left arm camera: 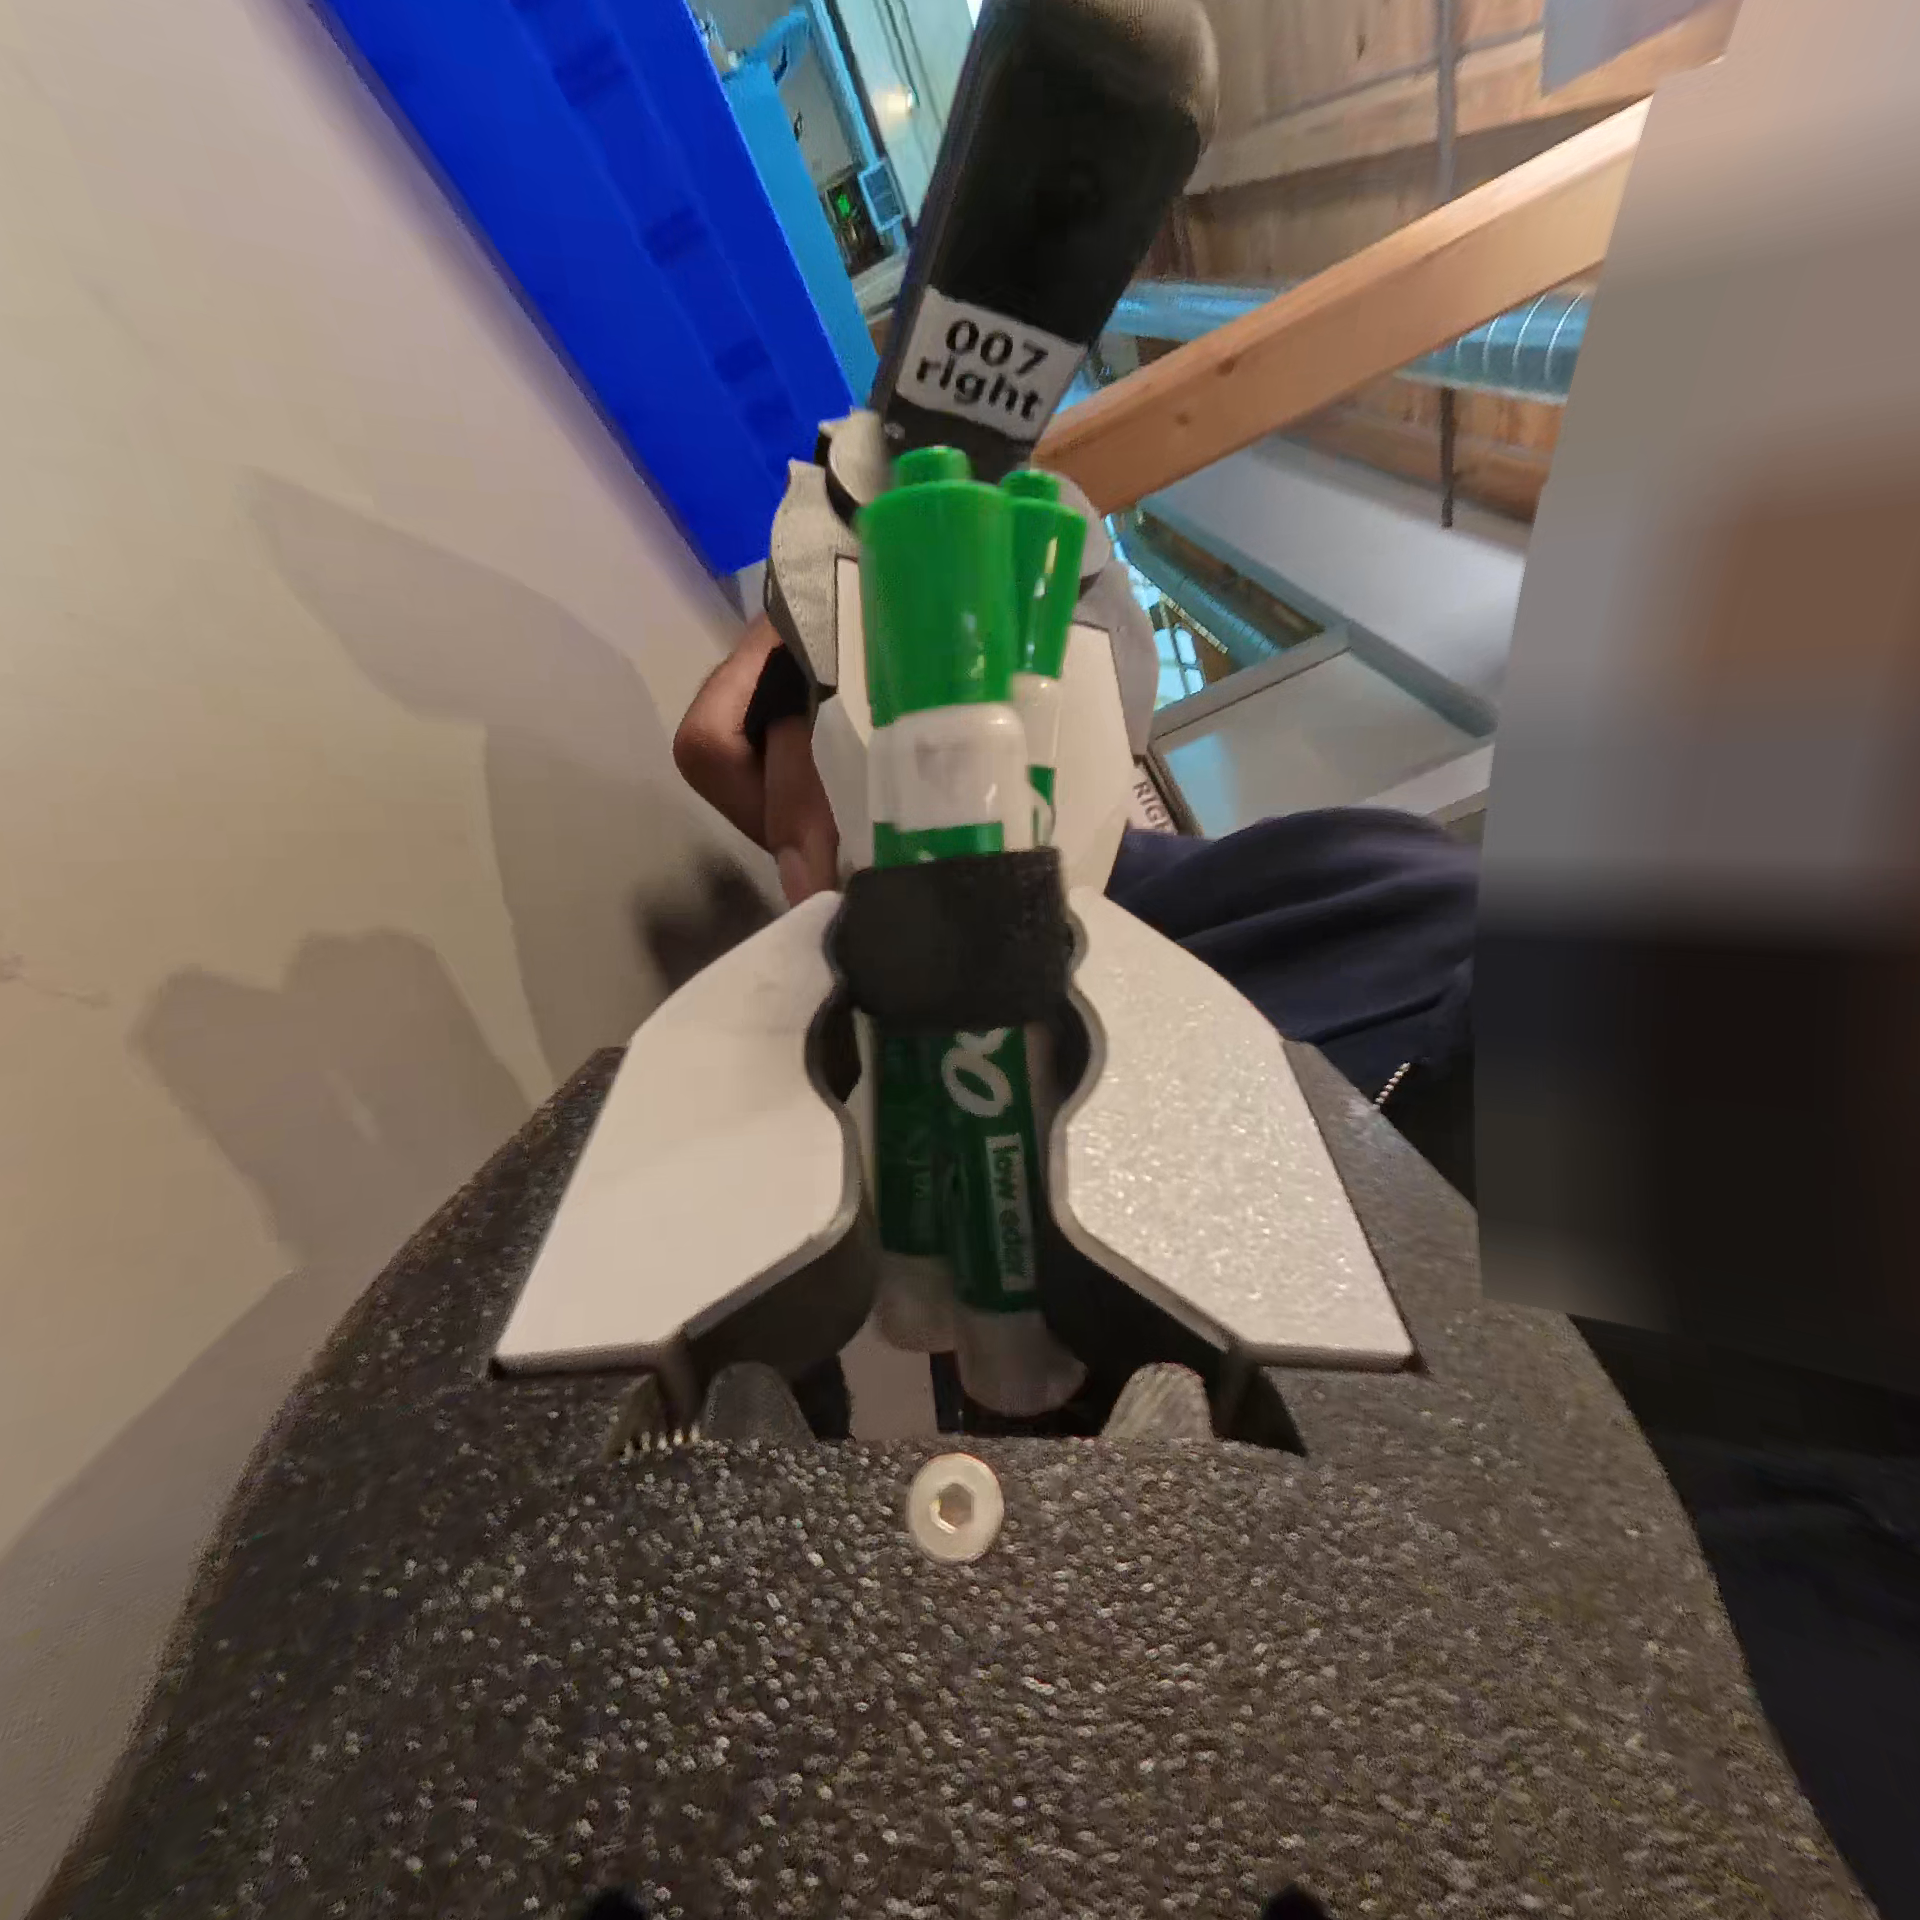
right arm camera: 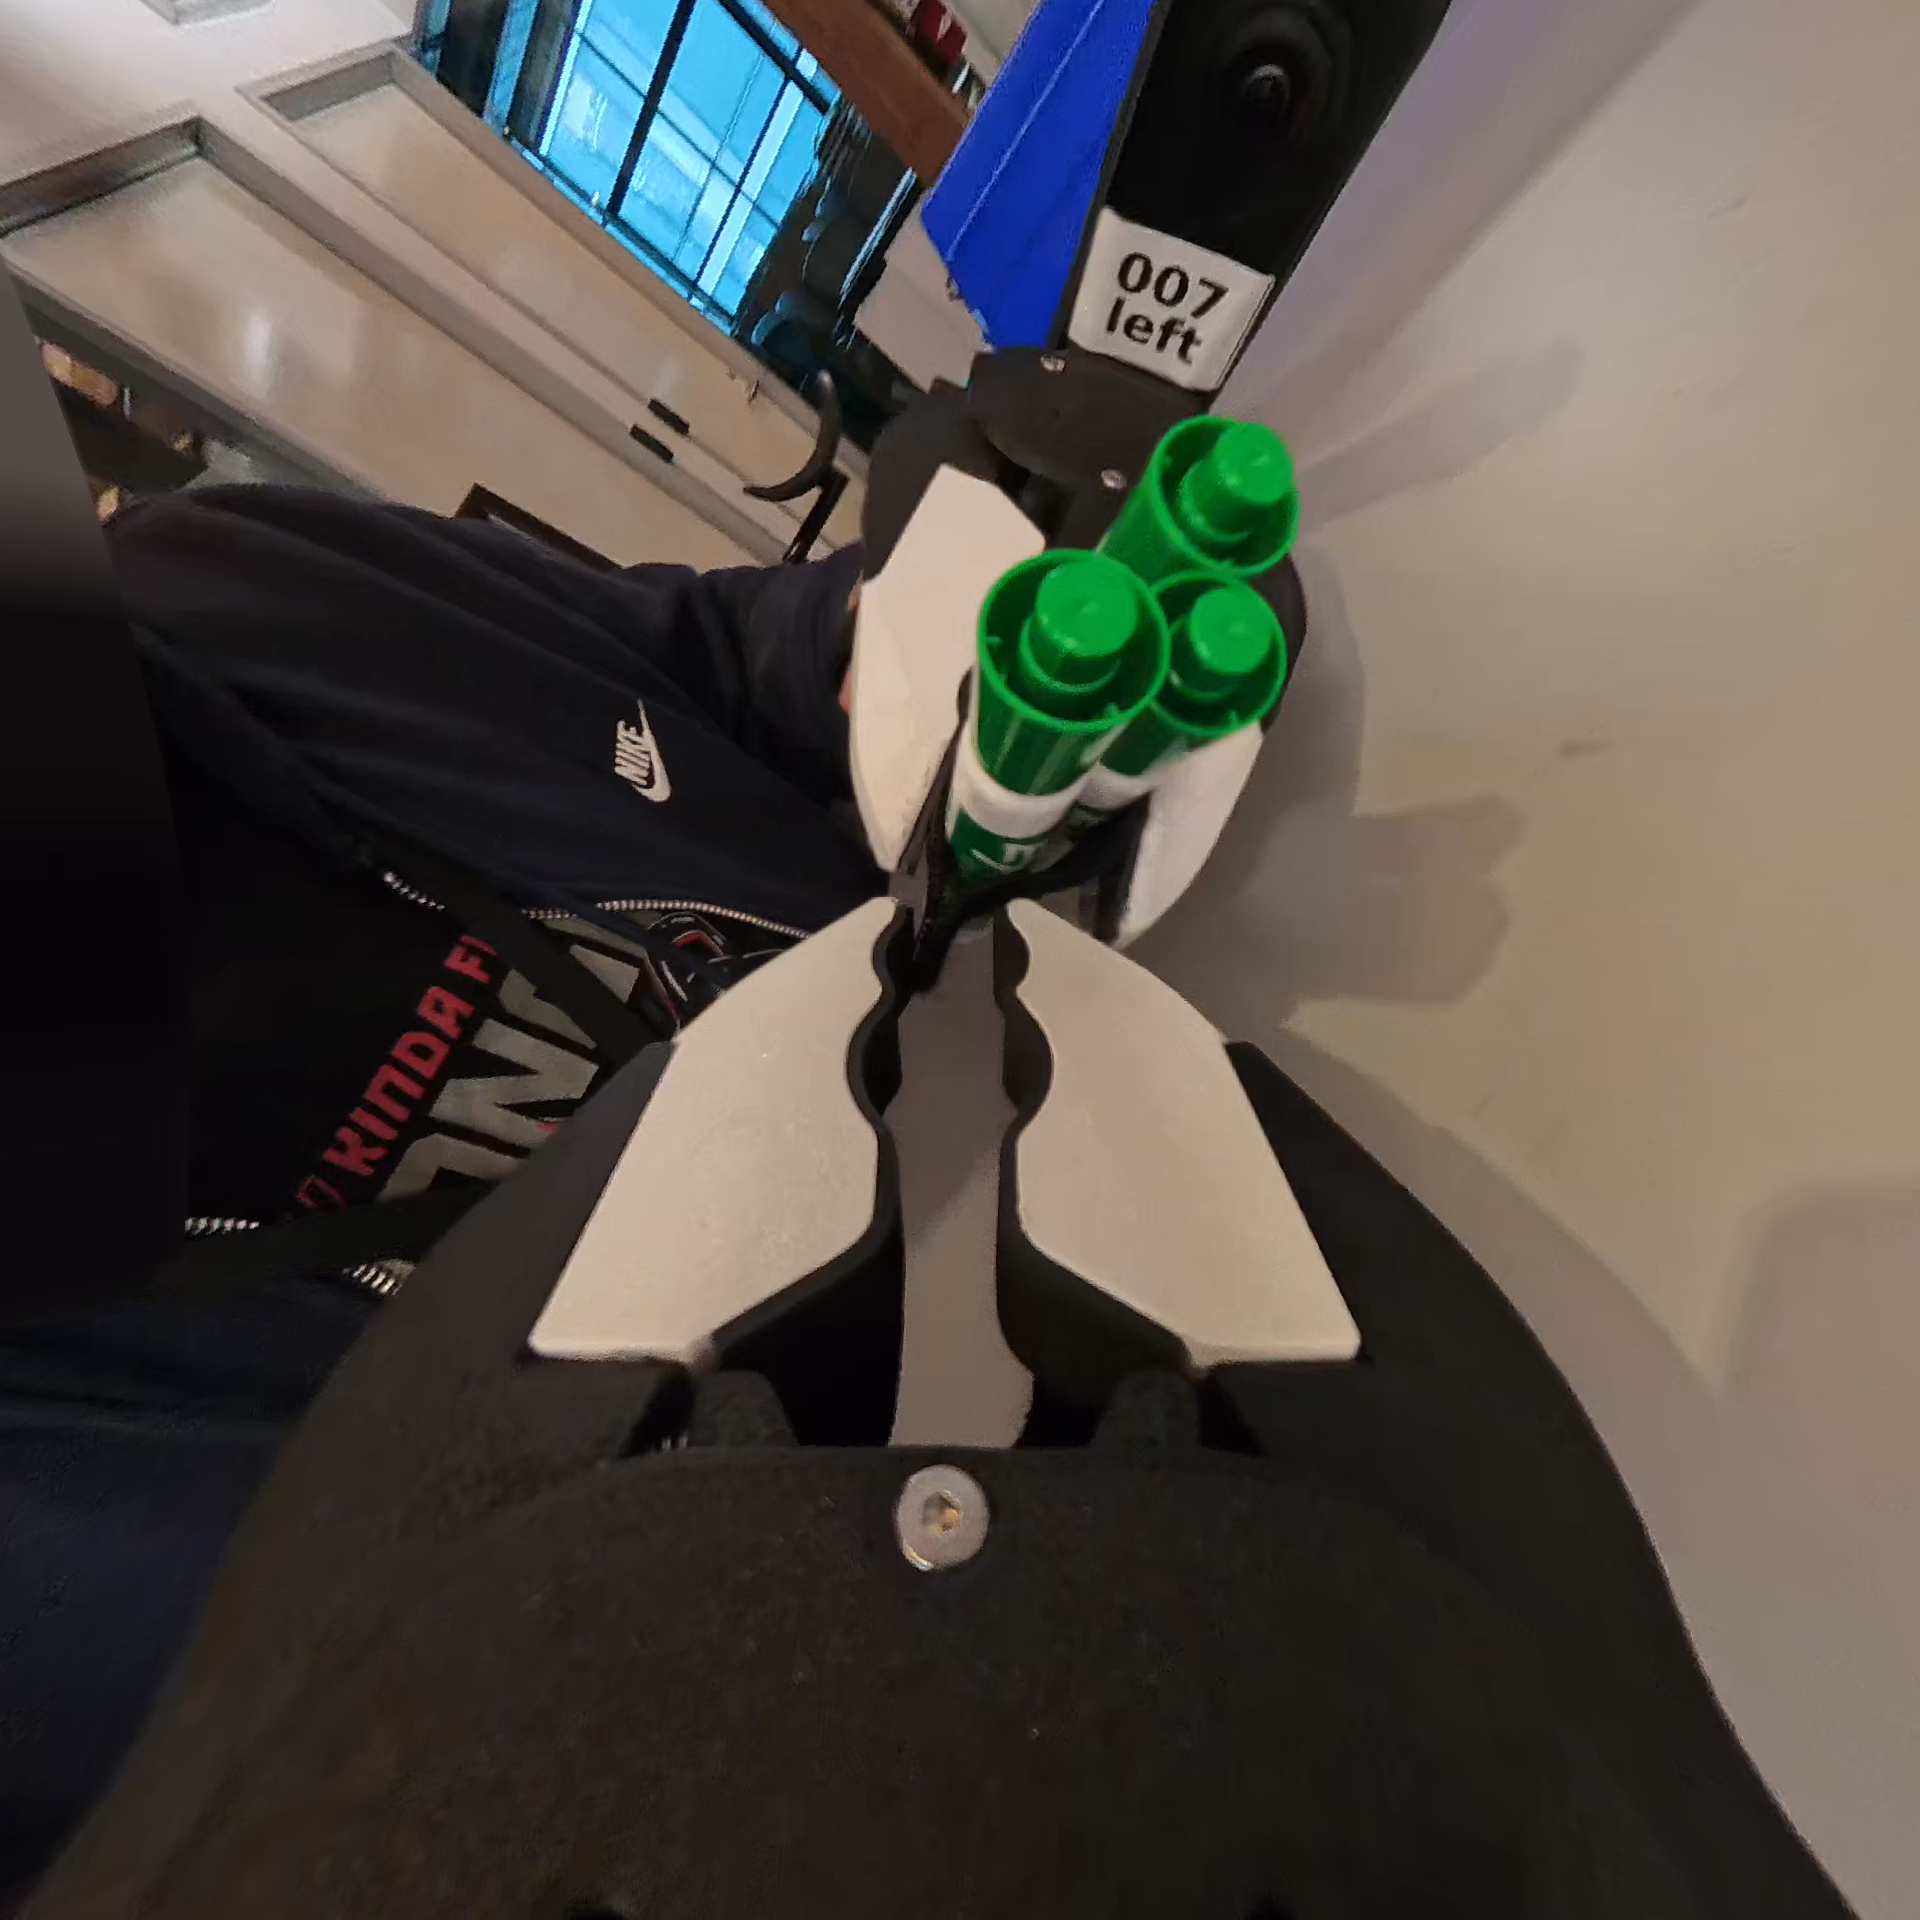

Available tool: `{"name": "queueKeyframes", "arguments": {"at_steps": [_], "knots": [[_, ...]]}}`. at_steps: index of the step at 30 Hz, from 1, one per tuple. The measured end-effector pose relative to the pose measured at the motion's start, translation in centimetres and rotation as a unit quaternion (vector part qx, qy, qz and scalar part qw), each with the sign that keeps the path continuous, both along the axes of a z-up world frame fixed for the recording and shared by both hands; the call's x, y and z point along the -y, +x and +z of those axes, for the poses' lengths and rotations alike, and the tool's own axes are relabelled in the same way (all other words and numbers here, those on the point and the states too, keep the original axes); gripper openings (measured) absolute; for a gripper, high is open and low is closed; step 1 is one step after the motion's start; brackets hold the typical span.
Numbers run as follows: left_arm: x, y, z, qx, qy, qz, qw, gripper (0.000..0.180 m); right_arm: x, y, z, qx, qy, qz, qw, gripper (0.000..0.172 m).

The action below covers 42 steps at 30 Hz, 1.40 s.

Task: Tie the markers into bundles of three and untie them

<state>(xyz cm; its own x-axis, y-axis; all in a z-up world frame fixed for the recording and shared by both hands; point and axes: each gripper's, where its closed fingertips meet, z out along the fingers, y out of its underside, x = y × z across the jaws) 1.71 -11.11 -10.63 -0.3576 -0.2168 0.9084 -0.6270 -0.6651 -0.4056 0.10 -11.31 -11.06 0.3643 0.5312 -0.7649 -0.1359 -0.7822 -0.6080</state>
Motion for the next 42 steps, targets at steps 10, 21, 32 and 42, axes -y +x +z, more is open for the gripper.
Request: {"name": "queueKeyframes", "arguments": {"at_steps": [10,21,32,42], "knots": [[-1.2,0.4,-0.7,-0.024,0.009,0.04,0.999,0.026,-1.1,0.7,-1.0,-0.022,-0.015,-0.072,0.997,0.004],[-1.8,0.8,-0.9,-0.028,0.004,0.063,0.998,0.029,-1.5,0.9,-0.5,-0.079,-0.02,-0.081,0.993,0.014],[-2.2,1.4,-1.5,-0.062,0.032,0.117,0.991,0.039,-2.3,1.0,-0.4,-0.07,-0.018,-0.116,0.991,0.019],[-2.6,1.5,-2.0,-0.085,0.039,0.134,0.987,0.039,-2.9,1.3,-0.8,-0.066,-0.024,-0.131,0.989,0.019]]}}
